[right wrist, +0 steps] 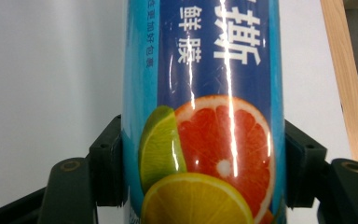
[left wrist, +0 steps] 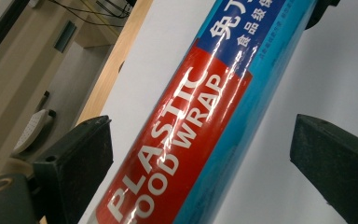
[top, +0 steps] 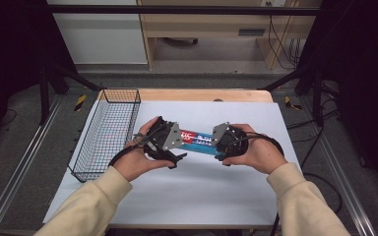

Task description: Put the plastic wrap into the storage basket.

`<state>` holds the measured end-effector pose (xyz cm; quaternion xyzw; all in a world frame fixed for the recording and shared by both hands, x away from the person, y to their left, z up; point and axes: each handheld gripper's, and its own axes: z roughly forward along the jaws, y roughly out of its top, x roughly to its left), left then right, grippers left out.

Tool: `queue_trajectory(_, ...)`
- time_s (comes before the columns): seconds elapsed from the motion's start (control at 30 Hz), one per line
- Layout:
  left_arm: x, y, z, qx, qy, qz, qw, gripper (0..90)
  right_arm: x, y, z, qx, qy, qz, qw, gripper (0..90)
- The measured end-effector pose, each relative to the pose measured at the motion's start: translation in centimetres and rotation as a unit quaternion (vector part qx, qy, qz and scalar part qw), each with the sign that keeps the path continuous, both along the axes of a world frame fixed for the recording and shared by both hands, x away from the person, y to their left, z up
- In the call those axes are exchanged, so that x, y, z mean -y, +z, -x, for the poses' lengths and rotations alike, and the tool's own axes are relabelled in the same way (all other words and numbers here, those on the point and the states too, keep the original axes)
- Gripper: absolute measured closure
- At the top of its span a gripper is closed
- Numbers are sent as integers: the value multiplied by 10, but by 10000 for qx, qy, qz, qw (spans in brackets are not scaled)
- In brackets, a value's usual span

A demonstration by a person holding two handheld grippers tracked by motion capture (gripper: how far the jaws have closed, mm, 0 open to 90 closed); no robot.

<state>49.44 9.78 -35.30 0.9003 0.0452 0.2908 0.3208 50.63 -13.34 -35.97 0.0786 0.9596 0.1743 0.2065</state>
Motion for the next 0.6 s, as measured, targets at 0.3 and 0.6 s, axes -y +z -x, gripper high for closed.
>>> queue_trajectory(0.3,13,-3,-10,-86,-223,-567,9981,64,-7,5,2,43,116,101,9999,322)
queue_trajectory(0.6,23,-3,-11,0,-328,-916,9953,116,-16,15,5,17,277,114,9995,323)
